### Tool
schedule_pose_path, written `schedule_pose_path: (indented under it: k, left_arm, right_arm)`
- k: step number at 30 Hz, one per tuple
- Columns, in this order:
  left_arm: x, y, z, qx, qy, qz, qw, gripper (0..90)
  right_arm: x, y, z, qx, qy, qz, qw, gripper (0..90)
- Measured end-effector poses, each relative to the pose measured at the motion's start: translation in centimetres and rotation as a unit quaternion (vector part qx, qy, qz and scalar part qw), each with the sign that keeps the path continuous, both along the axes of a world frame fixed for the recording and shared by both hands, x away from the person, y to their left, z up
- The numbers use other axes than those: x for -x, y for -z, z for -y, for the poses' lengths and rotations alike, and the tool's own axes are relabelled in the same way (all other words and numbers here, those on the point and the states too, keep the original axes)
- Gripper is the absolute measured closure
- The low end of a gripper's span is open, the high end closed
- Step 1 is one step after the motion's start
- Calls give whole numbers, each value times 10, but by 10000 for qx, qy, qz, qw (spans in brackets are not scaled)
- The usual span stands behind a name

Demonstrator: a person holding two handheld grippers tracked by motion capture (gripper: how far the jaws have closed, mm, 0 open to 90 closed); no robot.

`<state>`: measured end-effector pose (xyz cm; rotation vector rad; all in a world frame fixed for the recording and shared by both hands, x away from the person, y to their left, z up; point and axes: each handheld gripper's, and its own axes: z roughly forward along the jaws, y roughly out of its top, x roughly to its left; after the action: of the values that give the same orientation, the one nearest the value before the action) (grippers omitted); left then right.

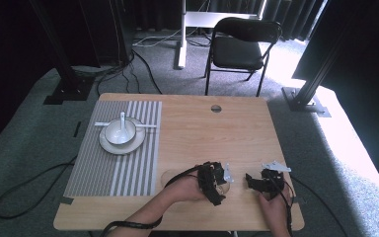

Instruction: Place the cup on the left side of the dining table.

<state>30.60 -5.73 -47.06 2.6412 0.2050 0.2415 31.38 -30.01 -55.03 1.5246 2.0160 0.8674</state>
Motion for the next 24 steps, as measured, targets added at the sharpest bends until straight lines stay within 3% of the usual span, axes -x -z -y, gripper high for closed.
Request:
schedule_pose_path:
  k: [11,24]
  left_arm:
    - [-5,-3,6,-29,-224,-264,9994,180]
    - [-6,-7,12,54,-238,-206,9995,181]
  right_arm:
    - [0,0,0,0,0,0,10000,115]
    - [0,0,0,-1,-1,-2,10000,115]
